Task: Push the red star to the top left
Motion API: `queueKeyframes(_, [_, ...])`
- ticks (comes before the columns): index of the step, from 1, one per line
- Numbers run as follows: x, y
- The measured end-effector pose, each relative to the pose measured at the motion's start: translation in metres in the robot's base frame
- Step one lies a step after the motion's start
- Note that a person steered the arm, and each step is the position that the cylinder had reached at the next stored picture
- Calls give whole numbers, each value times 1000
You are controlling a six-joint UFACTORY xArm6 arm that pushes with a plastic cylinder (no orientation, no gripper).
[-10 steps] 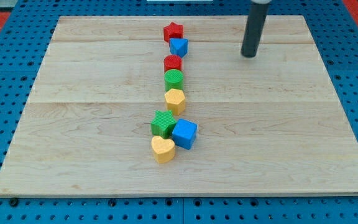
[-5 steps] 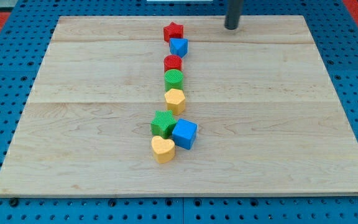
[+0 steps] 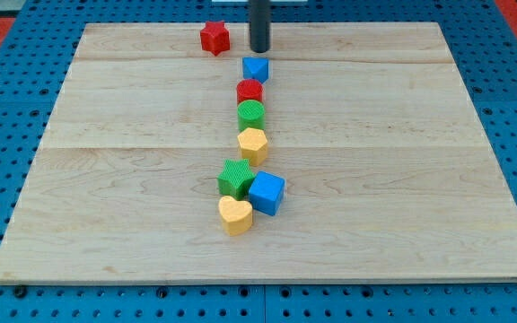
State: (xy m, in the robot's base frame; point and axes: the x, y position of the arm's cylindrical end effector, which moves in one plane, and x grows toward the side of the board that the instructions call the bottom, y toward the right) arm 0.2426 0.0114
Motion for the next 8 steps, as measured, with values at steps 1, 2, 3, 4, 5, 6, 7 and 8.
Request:
queueKeyframes(1, [-37,-58])
queueKeyframes(2, [-31,-116])
queueKeyframes(3, [-8,-89])
queueKeyframes(4, [16,-70])
queueKeyframes(5, [6,-125])
queueKeyframes(6, [-16,-148])
queueKeyframes(7, [-16,-158])
queueKeyframes(8, [-16,-183])
